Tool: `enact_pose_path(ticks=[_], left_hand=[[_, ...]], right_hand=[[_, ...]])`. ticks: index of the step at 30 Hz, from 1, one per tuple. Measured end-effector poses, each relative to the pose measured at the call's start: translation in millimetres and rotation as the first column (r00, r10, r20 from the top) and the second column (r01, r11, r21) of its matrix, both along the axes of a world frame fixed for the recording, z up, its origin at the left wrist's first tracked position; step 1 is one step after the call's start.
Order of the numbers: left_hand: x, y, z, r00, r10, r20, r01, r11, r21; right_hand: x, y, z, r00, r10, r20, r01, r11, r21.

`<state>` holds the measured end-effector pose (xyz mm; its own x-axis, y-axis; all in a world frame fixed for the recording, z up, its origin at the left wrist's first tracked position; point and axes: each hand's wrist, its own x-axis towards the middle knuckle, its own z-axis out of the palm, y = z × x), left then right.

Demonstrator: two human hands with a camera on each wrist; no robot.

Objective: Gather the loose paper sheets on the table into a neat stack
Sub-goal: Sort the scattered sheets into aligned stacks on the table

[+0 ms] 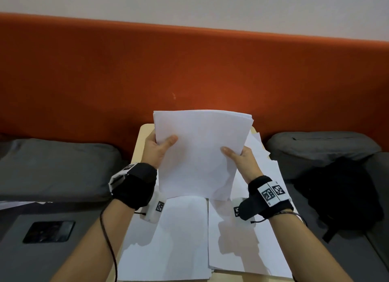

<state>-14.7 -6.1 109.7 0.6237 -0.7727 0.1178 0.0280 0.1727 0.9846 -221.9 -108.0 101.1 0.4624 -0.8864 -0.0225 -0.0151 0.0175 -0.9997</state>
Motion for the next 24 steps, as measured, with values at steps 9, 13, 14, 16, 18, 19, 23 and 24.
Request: enact_pose_path(ticks=[9, 13, 14, 16, 18, 19, 23, 24], left_hand=[[-7, 1, -24, 0.996, 0.025, -0.082, -0.014, 0.992, 0.129], [-5, -2, -25, 0.996, -0.022, -0.090, 0.037, 0.985, 0.169], [-6, 0, -25, 0.996, -0.032, -0.084, 0.048, 0.979, 0.199], [-8, -1, -27, 0.997, -0.031, -0.070, 0.045, 0.976, 0.215], [-10, -4, -23, 0.999, -0.036, -0.036, 0.043, 0.974, 0.223], [-11, -6, -21, 0.999, -0.044, -0.028, 0.049, 0.973, 0.226], [-13, -8, -23, 0.995, -0.090, -0.036, 0.096, 0.953, 0.286], [-14, -7, -29, 0.995, -0.092, -0.048, 0.103, 0.941, 0.324]], right_hand=[[3, 0, -9, 0.998, -0.052, -0.034, 0.052, 0.999, 0.002], [2, -1, -13, 0.995, -0.087, -0.052, 0.086, 0.996, -0.012], [2, 1, -16, 0.993, -0.099, -0.063, 0.098, 0.995, -0.014], [2, 3, -16, 0.990, -0.126, -0.068, 0.124, 0.992, -0.029], [1, 2, -11, 0.988, -0.147, -0.047, 0.143, 0.987, -0.077], [0, -1, -9, 0.987, -0.153, -0.041, 0.148, 0.983, -0.108], [-11, -19, -16, 0.971, -0.181, -0.157, 0.167, 0.981, -0.101], [-17, -24, -22, 0.949, -0.198, -0.246, 0.181, 0.979, -0.089]])
